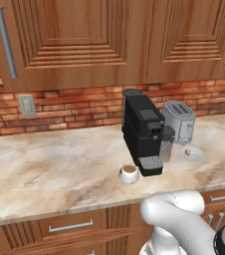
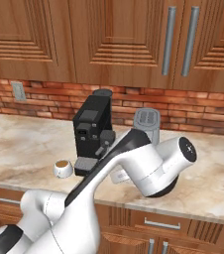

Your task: Take a sugar cube from the saucer and place it inside the coffee. Then, grab milk from the fridge and place it next to the coffee on the counter to sweeten the coffee.

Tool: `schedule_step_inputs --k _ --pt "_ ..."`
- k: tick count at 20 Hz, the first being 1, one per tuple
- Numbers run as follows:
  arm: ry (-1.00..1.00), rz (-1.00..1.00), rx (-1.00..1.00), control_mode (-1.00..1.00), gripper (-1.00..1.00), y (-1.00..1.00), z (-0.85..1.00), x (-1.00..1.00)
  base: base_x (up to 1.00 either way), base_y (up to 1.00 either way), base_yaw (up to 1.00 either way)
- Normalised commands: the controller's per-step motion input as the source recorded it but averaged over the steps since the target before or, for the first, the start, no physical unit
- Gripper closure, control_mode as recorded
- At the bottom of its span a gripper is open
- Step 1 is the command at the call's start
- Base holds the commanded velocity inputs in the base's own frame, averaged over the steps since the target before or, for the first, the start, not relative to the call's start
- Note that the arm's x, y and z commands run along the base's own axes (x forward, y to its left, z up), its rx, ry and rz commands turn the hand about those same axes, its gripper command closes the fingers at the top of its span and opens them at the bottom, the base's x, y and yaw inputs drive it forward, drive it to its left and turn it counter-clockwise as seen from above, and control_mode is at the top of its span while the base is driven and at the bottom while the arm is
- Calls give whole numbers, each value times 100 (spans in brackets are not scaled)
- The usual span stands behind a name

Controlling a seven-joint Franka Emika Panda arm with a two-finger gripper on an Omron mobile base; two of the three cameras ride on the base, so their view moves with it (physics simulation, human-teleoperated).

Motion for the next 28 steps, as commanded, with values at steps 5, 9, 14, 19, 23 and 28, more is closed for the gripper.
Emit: schedule_step_inputs --k 5,9,14,19,23,28 --pt "-7 7 3 -100 -100 0 -17 35 0 0 0" --pt "-1 8 1 -100 -100 0 -11 44 0 0 0" --pt "0 8 0 -100 -100 0 -13 44 0 0 0" --pt "0 8 3 -100 -100 0 -11 25 0 0 0" --pt "0 7 2 -100 -100 0 -11 7 0 0 0" --pt "0 4 2 -100 -100 0 -12 1 0 0 0"
